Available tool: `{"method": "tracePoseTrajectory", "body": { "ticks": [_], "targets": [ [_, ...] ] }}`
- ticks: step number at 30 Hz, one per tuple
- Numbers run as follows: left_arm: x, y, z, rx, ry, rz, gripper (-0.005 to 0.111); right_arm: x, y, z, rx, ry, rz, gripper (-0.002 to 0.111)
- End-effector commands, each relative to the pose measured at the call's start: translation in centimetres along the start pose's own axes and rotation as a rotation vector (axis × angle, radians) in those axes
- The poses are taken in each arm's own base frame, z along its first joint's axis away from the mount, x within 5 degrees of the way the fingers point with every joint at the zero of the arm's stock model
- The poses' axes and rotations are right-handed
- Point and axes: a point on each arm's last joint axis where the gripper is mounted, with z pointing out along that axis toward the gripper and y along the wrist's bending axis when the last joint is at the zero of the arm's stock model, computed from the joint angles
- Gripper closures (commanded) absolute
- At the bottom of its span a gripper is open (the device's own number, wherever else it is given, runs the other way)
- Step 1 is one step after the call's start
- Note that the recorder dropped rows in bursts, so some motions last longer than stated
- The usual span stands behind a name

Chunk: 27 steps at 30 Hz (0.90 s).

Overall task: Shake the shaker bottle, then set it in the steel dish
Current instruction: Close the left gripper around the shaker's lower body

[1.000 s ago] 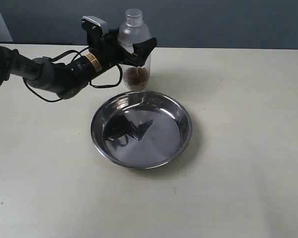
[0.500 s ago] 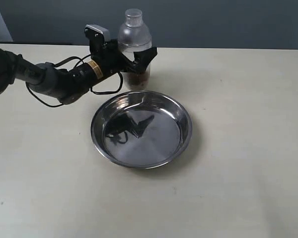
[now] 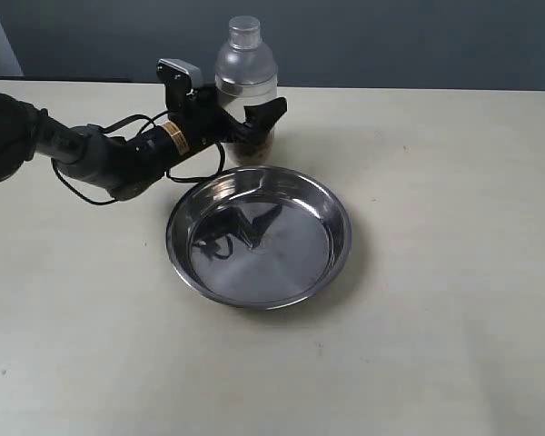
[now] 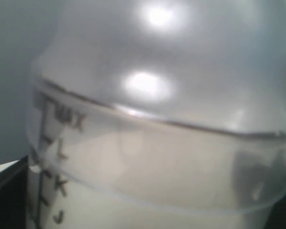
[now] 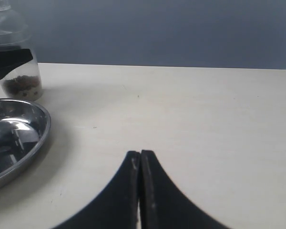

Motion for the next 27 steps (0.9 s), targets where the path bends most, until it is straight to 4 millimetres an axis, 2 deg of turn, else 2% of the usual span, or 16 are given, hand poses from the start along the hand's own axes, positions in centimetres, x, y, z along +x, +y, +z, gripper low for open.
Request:
{"method": "tracePoseTrajectory", "body": {
  "ticks": [1, 9, 12, 18, 23, 27],
  "targets": [
    [0.0, -0.2, 0.1, 0.010, 0.005, -0.002, 0.018, -0.1, 0.0, 0.0, -0.003, -0.015, -0.002, 0.109],
    [-0.2, -0.8, 0.1, 0.079, -0.018, 0.000, 0.072, -0.1, 0.0, 0.0, -0.003, -0.015, -0.002, 0.109],
    [-0.4, -1.0, 0.1, 0.104, -0.040, -0.005, 0.088, -0.1, 0.0, 0.0, -0.003, -0.015, -0.002, 0.109],
    [-0.5, -1.2, 0.1, 0.123, -0.039, -0.091, 0.106, -0.1, 0.0, 0.0, -0.003, -0.015, -0.002, 0.109],
    [-0.5, -1.1, 0.0, 0.117, -0.040, -0.135, 0.107, -0.1, 0.0, 0.0, -0.003, -0.015, -0.002, 0.109],
    [-0.2, -1.3, 0.0, 0.145, -0.005, -0.100, 0.107, -0.1, 0.0, 0.0, -0.003, -0.015, -0.002, 0.109]
  ]
}}
